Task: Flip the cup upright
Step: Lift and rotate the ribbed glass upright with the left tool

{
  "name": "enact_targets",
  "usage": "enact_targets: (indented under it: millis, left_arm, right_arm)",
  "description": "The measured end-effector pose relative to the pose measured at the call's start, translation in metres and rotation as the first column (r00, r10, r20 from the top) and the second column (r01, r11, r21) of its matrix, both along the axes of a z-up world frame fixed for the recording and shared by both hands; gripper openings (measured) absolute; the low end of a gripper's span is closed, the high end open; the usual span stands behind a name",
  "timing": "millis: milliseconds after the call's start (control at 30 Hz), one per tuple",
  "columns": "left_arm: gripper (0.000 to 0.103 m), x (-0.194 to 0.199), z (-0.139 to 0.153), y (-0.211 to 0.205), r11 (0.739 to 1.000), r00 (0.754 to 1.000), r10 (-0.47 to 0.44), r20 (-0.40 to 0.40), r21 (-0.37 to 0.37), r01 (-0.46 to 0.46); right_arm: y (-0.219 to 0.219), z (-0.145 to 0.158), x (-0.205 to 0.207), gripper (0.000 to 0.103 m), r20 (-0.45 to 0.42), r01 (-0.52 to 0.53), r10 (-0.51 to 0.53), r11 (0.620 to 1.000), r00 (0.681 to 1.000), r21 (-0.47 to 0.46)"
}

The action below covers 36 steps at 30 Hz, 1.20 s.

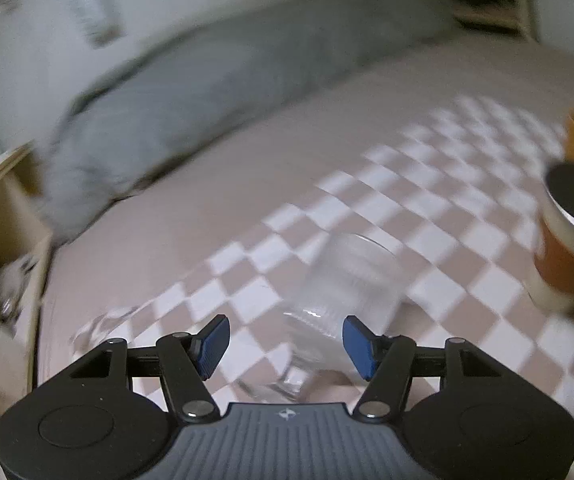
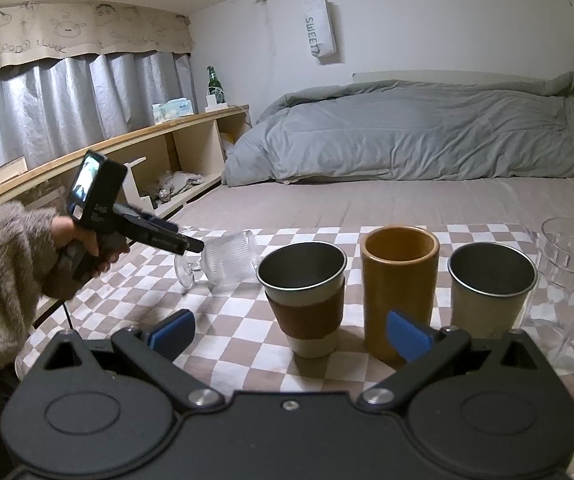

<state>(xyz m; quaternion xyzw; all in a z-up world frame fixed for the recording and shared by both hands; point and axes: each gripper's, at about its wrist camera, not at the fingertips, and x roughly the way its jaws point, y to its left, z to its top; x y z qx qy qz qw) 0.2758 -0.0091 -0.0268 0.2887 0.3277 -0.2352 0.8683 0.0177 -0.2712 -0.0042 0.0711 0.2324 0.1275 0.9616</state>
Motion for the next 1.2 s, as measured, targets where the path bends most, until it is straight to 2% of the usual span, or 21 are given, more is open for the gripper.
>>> enact_targets:
  millis: [133,233,300,333,367,433,500,533,600,667,733,767,900,1000,1100,1200]
  left_arm:
    - [0.064,0.001,-0.015,-0.013,0.985,0.992,-0.103,-0.073,0.13,0.112]
    - [0.062,0.002,-0.028,-0.017,0.963,0.986,-0.123,-0.109,0.227,0.145]
    - [0.055,0.007,-0.036,-0.021,0.948,0.985,-0.118,-0.126,0.281,0.149]
    - [0.042,0.008,-0.041,-0.024,0.94,0.983,-0.117,-0.14,0.303,0.155]
    - [0.037,0.009,-0.045,-0.027,0.934,0.983,-0.111,-0.15,0.323,0.155]
    - [0.037,0.011,-0.051,-0.031,0.924,0.984,-0.099,-0.147,0.353,0.146]
    - [0.03,0.014,-0.052,-0.033,0.927,0.987,-0.069,-0.146,0.356,0.118]
    - [0.023,0.017,-0.05,-0.032,0.93,0.99,-0.042,-0.138,0.358,0.089]
    - [0.022,0.018,-0.045,-0.028,0.944,0.987,0.0,-0.159,0.326,0.052]
    - [0.017,0.019,-0.04,-0.028,0.959,0.983,0.04,-0.181,0.284,0.013]
    - [0.017,0.016,-0.033,-0.024,0.976,0.971,0.098,-0.219,0.214,-0.051]
    - [0.017,0.015,-0.03,-0.02,0.978,0.959,0.138,-0.247,0.185,-0.093]
    - [0.017,-0.006,-0.026,-0.007,0.98,0.937,0.195,-0.291,0.105,-0.171]
    - [0.017,-0.018,-0.022,0.005,0.958,0.899,0.276,-0.341,0.025,-0.284]
    - [0.017,-0.03,-0.019,0.021,0.906,0.839,0.355,-0.412,-0.07,-0.417]
    - [0.017,-0.04,-0.02,0.029,0.87,0.805,0.386,-0.452,-0.112,-0.48]
  right_arm:
    - [0.001,-0.001,0.002,0.103,-0.006,-0.001,0.001,1.0,1.0,-0.003]
    - [0.001,-0.001,0.003,0.103,-0.012,-0.003,0.003,1.0,1.0,-0.004]
    - [0.001,-0.001,0.003,0.103,-0.014,-0.004,0.004,1.0,1.0,-0.003]
    - [0.001,-0.001,0.004,0.103,-0.015,-0.004,0.004,1.0,1.0,-0.003]
    - [0.002,-0.001,0.004,0.103,-0.017,-0.005,0.005,1.0,1.0,-0.004]
    - [0.002,-0.001,0.004,0.103,-0.02,-0.008,0.007,1.0,1.0,-0.008]
    - [0.002,-0.001,0.005,0.103,-0.021,-0.01,0.009,1.0,1.0,-0.013]
    - [0.002,-0.002,0.005,0.103,-0.021,-0.009,0.008,1.0,1.0,-0.015]
    - [0.002,-0.001,0.005,0.103,-0.022,-0.005,0.005,1.0,1.0,-0.014]
    - [0.0,-0.001,0.005,0.103,-0.022,-0.002,0.002,1.0,1.0,-0.009]
    - [-0.001,-0.001,0.004,0.103,-0.019,-0.003,0.003,1.0,1.0,-0.002]
    - [-0.001,0.0,0.004,0.103,-0.017,-0.005,0.005,1.0,1.0,0.003]
    - [-0.002,0.0,0.002,0.103,-0.012,-0.014,0.014,1.0,1.0,0.014]
    - [-0.004,0.002,0.0,0.103,-0.004,-0.014,0.014,1.0,1.0,0.021]
    - [-0.005,0.002,-0.002,0.103,-0.002,-0.014,0.014,0.999,1.0,0.03]
    - [-0.004,0.002,-0.001,0.103,-0.004,-0.02,0.02,0.999,1.0,0.032]
